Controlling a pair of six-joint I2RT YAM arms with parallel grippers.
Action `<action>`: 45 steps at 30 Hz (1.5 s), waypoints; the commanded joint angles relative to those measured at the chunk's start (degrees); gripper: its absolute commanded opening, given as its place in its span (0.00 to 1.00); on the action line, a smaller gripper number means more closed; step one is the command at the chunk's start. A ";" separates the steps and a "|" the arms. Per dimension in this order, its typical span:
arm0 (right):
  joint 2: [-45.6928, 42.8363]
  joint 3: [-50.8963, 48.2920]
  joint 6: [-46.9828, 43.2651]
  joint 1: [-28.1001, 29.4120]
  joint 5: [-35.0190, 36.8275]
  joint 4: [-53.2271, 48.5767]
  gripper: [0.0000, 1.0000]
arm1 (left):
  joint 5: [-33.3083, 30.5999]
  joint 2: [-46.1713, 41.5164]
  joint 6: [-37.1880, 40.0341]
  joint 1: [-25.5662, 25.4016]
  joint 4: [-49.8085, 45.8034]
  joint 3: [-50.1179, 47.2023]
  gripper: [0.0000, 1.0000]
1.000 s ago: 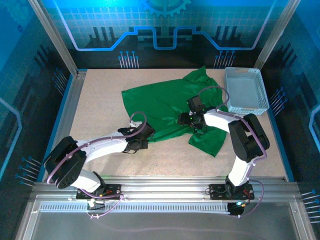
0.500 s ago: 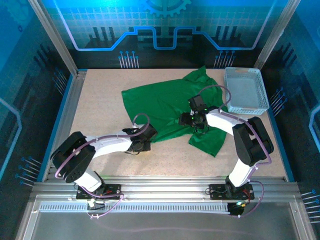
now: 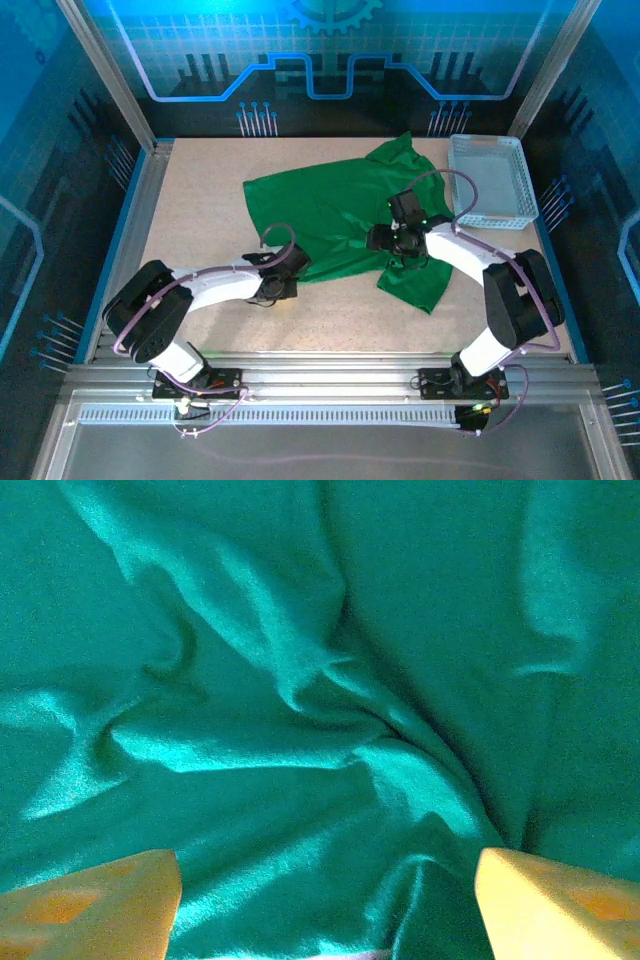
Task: Fold the inside-out t-shirt
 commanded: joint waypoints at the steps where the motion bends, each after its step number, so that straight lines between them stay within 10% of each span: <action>1: -2.02 -1.38 -0.62 -0.60 1.57 -1.88 0.79 | -3.09 0.46 2.24 1.87 0.52 0.65 0.08; 29: -23.75 -21.46 17.20 2.00 7.45 -21.86 0.75 | -8.43 -9.36 7.68 19.32 -2.35 4.11 0.00; 36: -17.96 -20.26 17.46 7.44 4.22 -15.79 0.53 | -7.45 -8.56 8.21 19.68 -1.94 4.29 0.00; 41: -14.67 -13.74 13.54 7.62 11.65 -19.40 0.23 | -7.87 -9.81 9.55 20.05 -2.97 5.74 0.00; 45: -11.74 -6.03 9.09 7.40 17.77 -22.72 0.19 | -7.87 -10.07 11.18 20.23 -2.76 7.81 0.00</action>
